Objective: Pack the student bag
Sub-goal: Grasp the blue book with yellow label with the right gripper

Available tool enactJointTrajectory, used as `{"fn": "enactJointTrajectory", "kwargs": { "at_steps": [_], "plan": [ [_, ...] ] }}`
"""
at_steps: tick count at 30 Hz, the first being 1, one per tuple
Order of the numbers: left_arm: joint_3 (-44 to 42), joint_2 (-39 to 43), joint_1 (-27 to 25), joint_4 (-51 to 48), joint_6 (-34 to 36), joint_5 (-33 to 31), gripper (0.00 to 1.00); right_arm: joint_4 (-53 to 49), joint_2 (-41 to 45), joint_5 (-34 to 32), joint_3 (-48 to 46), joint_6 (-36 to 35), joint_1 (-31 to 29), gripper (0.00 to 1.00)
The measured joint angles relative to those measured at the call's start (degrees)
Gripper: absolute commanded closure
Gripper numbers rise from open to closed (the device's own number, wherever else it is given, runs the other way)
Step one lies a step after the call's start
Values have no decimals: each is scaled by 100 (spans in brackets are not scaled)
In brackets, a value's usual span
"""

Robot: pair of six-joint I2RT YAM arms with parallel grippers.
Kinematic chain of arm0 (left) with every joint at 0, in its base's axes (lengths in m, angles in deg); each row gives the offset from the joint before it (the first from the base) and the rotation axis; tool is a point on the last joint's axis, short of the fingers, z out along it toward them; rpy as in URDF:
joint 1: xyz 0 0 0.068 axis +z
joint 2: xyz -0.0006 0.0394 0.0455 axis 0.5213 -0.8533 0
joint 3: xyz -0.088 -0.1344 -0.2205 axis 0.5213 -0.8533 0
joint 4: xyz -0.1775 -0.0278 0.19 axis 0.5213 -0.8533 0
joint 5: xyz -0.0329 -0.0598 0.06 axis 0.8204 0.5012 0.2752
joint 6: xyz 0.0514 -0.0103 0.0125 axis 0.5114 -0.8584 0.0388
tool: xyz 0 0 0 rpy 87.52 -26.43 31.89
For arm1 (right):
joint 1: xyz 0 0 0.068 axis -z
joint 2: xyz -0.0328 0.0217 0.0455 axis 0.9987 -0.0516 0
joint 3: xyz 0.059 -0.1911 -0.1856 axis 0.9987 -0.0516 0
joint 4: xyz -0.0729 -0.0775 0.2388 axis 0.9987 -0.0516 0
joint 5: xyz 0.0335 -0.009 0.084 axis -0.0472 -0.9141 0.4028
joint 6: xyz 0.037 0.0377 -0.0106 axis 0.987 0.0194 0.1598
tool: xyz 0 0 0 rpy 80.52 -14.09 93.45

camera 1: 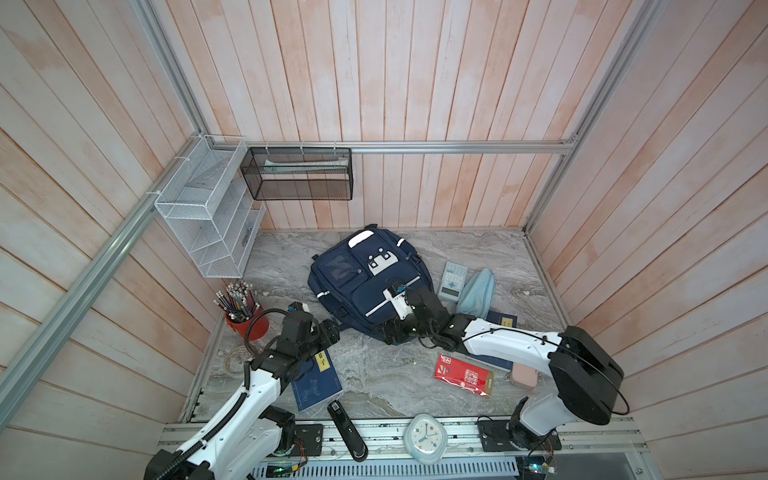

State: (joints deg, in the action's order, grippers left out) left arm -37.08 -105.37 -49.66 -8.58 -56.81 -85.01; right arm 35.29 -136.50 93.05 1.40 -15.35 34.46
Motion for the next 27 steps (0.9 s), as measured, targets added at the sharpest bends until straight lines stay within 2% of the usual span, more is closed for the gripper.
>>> {"fn": "enactJointTrajectory", "kwargs": {
  "at_steps": [3, 7, 19, 21, 27],
  "plan": [
    [-317, 291, -4, -131, -369, -308, 27, 90, -651, 426, 286, 350, -214, 28],
    [-645, 254, 146, 13, -702, -461, 33, 205, -1401, 839, 734, 525, -439, 36],
    [-1202, -153, 369, 1589, -1156, -83, 41, 358, -2697, 1631, 1873, 603, -901, 55],
    [-1261, -155, 378, 1731, -1191, -7, 42, 289, -2907, 1707, 2094, 608, -898, 61],
    [-1436, -81, 444, 2004, -1246, 177, 42, 118, -3445, 1921, 2702, 713, -898, 66]
  ]
}}
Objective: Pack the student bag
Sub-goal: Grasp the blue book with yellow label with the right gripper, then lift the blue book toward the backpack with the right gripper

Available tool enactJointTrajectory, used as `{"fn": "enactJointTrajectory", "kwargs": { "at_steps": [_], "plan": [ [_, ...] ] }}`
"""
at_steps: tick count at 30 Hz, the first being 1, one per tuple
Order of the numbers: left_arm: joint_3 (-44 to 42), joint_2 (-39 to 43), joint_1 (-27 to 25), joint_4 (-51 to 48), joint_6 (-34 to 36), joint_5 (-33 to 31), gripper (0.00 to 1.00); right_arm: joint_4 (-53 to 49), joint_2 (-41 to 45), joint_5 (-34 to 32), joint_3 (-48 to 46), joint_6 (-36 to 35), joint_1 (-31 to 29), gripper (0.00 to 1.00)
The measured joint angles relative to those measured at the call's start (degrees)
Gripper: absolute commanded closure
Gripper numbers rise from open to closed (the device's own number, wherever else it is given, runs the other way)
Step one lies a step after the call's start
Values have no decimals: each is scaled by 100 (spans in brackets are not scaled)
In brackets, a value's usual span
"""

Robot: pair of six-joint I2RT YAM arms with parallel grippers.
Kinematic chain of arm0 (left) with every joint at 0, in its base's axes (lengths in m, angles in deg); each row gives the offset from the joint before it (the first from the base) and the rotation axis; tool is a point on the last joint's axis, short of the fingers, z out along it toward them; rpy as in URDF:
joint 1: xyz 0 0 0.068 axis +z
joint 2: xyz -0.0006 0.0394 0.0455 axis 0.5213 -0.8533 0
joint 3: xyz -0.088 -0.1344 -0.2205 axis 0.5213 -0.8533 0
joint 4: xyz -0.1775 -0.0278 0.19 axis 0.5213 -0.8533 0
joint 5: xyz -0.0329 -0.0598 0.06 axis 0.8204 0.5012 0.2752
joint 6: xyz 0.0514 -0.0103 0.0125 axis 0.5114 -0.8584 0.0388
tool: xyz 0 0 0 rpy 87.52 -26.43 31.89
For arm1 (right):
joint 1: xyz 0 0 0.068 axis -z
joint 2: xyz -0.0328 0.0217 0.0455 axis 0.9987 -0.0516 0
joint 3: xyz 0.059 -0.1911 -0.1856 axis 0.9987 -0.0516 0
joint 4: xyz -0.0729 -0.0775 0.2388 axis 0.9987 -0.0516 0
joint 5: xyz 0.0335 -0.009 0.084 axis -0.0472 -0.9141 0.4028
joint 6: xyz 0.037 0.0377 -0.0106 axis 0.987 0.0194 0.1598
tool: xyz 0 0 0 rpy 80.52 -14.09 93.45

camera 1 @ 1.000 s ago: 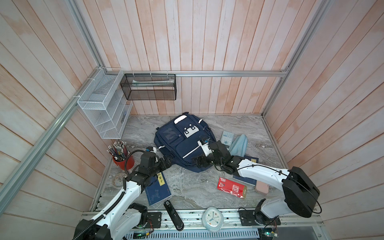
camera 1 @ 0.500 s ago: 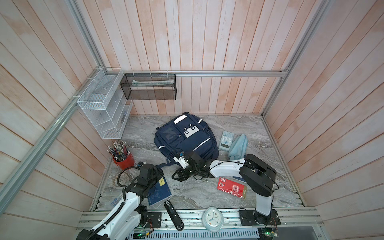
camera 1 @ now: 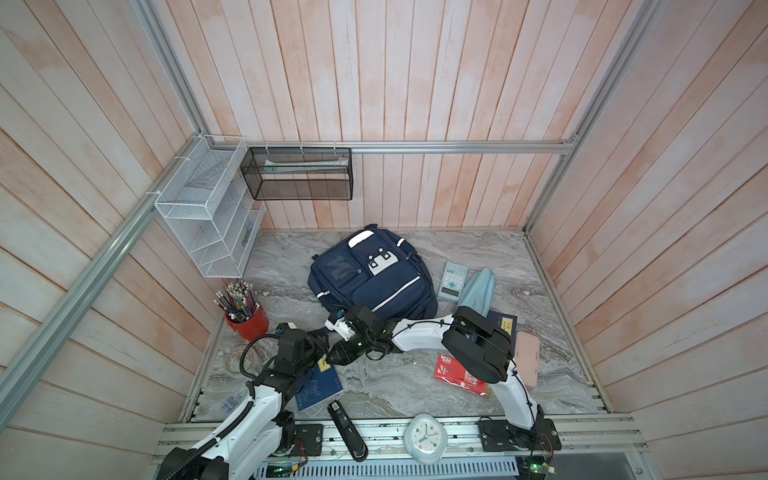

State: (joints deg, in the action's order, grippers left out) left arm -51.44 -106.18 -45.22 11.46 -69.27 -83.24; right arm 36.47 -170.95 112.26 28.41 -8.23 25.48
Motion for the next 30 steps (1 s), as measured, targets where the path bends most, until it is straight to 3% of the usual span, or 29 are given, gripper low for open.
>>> {"fn": "enactJointTrajectory", "kwargs": {
  "at_steps": [1, 5, 7, 14, 20, 27, 30],
  "plan": [
    [-20, 17, 9, 28, -13, 20, 42, -22, -42, 17, 72, 24, 0, 68],
    [-76, 26, 22, 151, -42, 177, 43, -337, -214, 13, 358, 120, 35, 94],
    [-74, 28, 31, 181, -42, 240, 43, -459, -251, 26, 466, 243, 63, 100],
    [-61, 50, 39, 168, -24, 422, 42, -420, -208, -61, 393, 444, 92, 100],
    [203, 190, 28, -457, 323, 516, 32, -411, 345, -407, -282, 446, 249, 100],
    [560, 236, 28, -1040, 608, 212, 30, -518, 844, -632, -861, 321, 706, 100],
    [549, 236, -48, -1314, 588, -170, 28, -514, 846, -651, -876, 267, 739, 84]
  ]
}}
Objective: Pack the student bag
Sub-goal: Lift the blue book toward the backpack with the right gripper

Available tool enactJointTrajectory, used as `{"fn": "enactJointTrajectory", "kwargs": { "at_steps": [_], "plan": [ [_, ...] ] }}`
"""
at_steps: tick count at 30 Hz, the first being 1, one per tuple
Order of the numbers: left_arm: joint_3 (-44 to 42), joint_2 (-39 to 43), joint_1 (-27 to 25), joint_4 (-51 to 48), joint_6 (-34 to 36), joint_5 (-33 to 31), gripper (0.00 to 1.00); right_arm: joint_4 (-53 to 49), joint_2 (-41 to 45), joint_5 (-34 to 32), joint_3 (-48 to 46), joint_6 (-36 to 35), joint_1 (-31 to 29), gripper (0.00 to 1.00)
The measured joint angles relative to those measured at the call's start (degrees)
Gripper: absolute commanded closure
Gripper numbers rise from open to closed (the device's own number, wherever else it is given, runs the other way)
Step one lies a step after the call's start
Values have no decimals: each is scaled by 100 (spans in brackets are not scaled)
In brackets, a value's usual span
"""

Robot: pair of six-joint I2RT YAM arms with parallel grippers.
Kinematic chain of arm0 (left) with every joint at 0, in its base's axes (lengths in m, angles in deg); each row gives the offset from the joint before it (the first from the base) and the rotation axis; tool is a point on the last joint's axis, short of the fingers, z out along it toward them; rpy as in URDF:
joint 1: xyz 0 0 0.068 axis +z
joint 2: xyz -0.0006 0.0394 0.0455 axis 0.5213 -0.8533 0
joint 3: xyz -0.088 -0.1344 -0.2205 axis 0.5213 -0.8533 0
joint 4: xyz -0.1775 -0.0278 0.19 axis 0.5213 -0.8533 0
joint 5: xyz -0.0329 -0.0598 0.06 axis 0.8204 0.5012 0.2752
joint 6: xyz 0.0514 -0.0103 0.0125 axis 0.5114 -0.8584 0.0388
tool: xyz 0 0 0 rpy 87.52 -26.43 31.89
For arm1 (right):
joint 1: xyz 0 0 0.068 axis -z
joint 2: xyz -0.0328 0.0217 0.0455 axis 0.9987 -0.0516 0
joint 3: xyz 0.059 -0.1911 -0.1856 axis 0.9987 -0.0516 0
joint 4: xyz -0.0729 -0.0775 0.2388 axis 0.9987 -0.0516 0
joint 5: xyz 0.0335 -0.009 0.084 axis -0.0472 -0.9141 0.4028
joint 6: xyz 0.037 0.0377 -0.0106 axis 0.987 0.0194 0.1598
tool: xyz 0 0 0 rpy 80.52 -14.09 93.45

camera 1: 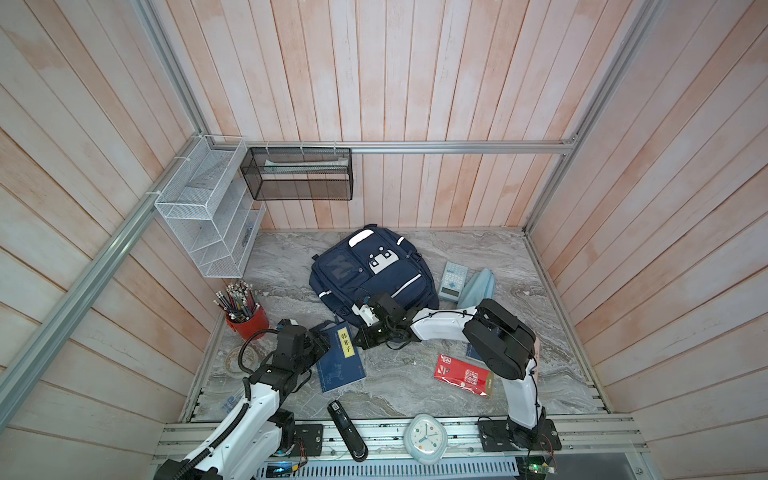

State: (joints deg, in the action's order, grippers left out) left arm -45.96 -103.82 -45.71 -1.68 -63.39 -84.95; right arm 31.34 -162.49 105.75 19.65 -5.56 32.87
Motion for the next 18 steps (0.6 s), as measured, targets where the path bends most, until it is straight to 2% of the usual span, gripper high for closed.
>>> {"fn": "enactJointTrajectory", "kwargs": {
  "at_steps": [2, 5, 11, 13, 18],
  "plan": [
    [-13, -17, -107, -144, -26, -232, 28, -2, 17, -24, -31, 22, 0, 69],
    [-61, -184, -247, -164, -44, -435, 28, 44, 20, 66, -55, -17, 11, 58],
    [-374, -295, -267, 715, -214, -319, 39, 313, -63, 393, -48, 9, 15, 56],
    [-422, -332, -251, 863, -240, -330, 40, 417, -116, 498, -48, 33, 48, 64],
    [-431, -372, -234, 960, -262, -363, 41, 476, -229, 584, -35, 109, 168, 100]
  ]
}}
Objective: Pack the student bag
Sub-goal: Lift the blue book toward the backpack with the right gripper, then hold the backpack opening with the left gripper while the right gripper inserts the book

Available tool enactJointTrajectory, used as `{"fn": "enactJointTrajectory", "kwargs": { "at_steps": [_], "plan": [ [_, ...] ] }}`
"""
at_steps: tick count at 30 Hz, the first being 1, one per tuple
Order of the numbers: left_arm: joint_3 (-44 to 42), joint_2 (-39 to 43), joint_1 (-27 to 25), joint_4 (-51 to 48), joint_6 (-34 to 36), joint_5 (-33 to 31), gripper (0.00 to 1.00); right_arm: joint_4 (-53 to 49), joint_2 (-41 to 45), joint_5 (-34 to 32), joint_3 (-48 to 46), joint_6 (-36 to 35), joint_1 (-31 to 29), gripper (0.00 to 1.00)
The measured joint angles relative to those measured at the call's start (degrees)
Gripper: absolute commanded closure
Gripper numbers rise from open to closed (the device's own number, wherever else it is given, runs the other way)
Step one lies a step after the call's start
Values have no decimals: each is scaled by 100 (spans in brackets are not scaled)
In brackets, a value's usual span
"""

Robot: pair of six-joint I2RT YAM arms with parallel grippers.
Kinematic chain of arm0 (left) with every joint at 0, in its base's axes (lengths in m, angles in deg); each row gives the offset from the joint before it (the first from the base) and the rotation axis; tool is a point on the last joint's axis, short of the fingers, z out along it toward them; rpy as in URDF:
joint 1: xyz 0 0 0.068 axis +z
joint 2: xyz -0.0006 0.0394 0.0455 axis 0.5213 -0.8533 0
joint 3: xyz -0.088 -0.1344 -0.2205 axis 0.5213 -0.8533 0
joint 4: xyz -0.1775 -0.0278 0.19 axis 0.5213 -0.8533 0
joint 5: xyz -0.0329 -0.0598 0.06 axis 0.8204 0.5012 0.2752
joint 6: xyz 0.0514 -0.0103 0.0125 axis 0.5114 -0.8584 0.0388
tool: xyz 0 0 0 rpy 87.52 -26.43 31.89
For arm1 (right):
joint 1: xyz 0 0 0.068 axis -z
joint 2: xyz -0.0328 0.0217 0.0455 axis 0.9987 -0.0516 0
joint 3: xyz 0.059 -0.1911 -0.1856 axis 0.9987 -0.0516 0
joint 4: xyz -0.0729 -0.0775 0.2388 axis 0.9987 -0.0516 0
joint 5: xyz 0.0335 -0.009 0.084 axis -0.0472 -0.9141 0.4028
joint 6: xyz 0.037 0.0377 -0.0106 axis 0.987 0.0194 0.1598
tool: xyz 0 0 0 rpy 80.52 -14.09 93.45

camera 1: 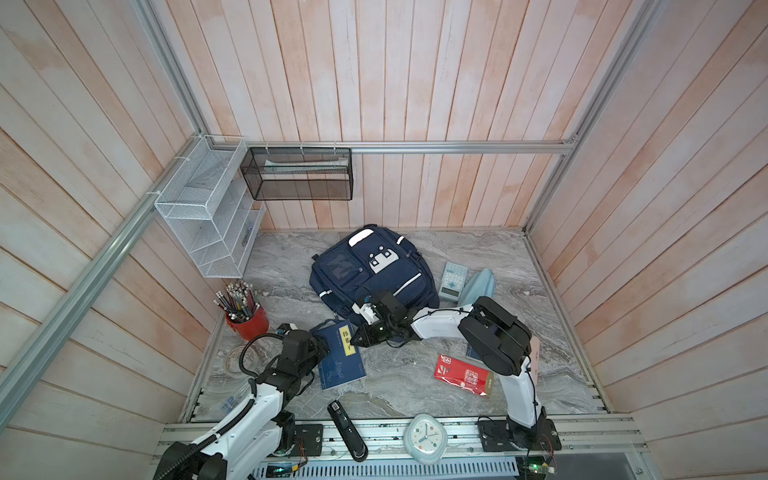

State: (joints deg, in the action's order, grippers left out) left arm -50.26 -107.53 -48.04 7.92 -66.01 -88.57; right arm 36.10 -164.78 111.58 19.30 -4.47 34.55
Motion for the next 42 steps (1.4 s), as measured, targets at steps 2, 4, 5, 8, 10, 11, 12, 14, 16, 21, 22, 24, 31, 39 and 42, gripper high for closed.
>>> {"fn": "enactJointTrajectory", "kwargs": {
  "at_steps": [2, 4, 5, 8, 10, 11, 12, 14, 16, 21, 22, 24, 31, 39, 42],
  "plan": [
    [0, 31, 4, -33, 4, -4, 41, 13, 37, 17, 4, 17, 4, 100],
    [4, 116, 11, -144, 50, 13, 41, -13, 105, 4, 2, 13, 0, 100],
    [24, 192, 11, -260, 133, 46, 41, -59, 166, -9, 2, -9, -7, 100],
    [203, 533, 9, -651, 507, 160, 36, -214, 629, -177, -94, -116, -57, 100],
    [437, 848, 9, -763, 861, 299, 30, -343, 1115, -378, -162, -223, -74, 100],
    [584, 1003, 9, -765, 1058, 398, 27, -374, 1375, -483, -188, -271, -68, 100],
    [732, 1121, 9, -756, 1220, 505, 25, -376, 1576, -542, -216, -308, -48, 100],
    [1062, 1244, 4, -612, 1550, 745, 23, -356, 2059, -699, -341, -382, 50, 100],
    [1379, 1141, -35, -444, 1794, 970, 23, -356, 2511, -861, -568, -415, 199, 100],
    [2299, -120, -750, -31, 2450, 1237, 24, -586, 3947, -1397, -1547, -426, 975, 100],
    [2570, -555, -1019, -28, 2653, 1193, 25, -597, 4297, -1493, -1792, -404, 1244, 100],
    [3080, -1272, -1416, -87, 3027, 1110, 26, -608, 4927, -1552, -2216, -356, 1902, 100],
    [4887, -3613, -2072, -411, 4295, 911, 33, -992, 6072, -1362, -2693, -350, 4496, 100],
    [6561, -5761, -2592, -1252, 5414, 96, 33, -1257, 6467, -730, -3342, -409, 5405, 100],
    [6778, -6153, -2601, -1408, 5578, 0, 33, -1325, 6485, -562, -3493, -433, 5405, 100]
  ]
}}
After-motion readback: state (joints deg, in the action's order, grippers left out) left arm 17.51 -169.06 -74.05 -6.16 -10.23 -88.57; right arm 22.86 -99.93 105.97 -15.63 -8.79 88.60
